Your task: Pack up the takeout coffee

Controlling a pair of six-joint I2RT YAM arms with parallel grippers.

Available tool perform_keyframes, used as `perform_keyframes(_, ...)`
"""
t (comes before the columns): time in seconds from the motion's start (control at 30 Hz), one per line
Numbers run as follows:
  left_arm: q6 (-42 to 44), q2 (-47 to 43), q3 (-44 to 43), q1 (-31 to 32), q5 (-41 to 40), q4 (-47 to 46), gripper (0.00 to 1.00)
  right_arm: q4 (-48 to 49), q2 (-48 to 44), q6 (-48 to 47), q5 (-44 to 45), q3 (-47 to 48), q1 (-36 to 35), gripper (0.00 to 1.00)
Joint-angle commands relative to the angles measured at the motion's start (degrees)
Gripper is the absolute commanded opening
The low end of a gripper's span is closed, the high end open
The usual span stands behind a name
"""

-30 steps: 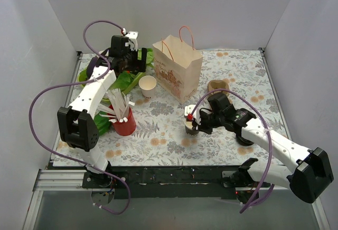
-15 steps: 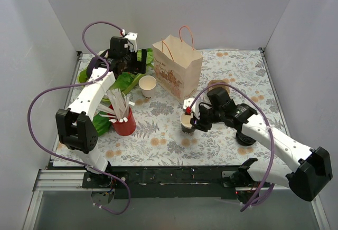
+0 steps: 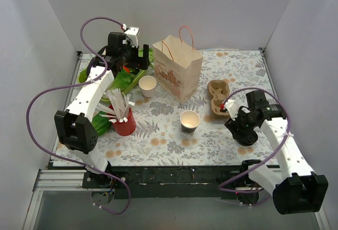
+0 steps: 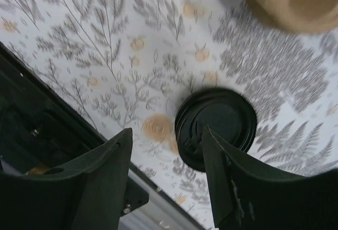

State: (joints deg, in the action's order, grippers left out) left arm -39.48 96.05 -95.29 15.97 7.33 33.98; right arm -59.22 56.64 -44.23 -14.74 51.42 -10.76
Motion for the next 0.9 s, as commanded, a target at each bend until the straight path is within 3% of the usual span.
perform_keyframes(0.0,-0.59,-1.39,-2.98,0.20,4.17,-1.28,0.95,-6.61,1.89,-6.83,2.87,-2.64,9.07,0.64)
perform_keyframes(0.17,-0.16,-1.22,-2.63,0.20,5.15,-1.37,0.95,-4.68,2.95,-12.27,4.37,-4.30,13.66,0.64)
perform_keyframes(0.37,0.11,-1.65,-1.84,0.21,5.85,-1.19,0.94,-4.33,3.74,-16.59,4.55,-7.38,14.10,0.54)
perform_keyframes(0.87,0.29,-1.92,-1.04,0.21,6.64,-1.11,0.94,-1.25,7.43,-14.92,3.67,-7.82,14.10,0.40)
